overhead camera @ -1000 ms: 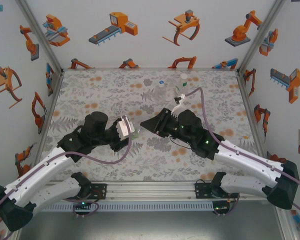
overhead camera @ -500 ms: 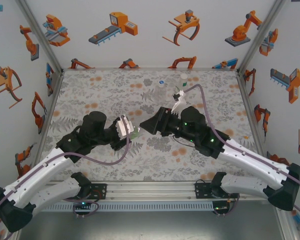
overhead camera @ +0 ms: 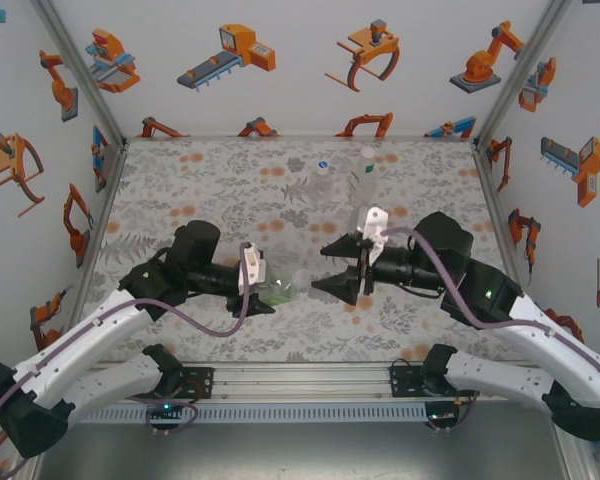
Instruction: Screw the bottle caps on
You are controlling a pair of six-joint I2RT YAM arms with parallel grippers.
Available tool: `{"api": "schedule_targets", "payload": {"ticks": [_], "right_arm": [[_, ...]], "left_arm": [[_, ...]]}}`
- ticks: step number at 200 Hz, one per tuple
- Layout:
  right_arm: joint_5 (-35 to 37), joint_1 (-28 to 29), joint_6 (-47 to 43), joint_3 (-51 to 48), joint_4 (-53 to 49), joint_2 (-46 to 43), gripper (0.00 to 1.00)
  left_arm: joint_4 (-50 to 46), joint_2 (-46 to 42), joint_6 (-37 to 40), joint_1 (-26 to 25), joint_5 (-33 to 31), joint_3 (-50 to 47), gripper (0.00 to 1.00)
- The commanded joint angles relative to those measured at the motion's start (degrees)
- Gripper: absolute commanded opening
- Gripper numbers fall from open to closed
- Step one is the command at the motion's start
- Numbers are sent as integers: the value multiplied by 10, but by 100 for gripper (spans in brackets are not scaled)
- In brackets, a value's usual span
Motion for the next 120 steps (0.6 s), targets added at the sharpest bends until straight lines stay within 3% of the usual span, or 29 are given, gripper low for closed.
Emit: {"api": "schedule_targets", "payload": {"ticks": [1,48,120], "right_arm": [[-107,2,-242,23,-112,9,58],[-109,2,-324,31,-121,43,64],[-126,2,-322,24,-69,67,56]], "left_arm": [[-36,17,21,-4,66,32,0],[-55,34,23,-4,87,41,0],[-72,50,28,-4,90,50,0]]}}
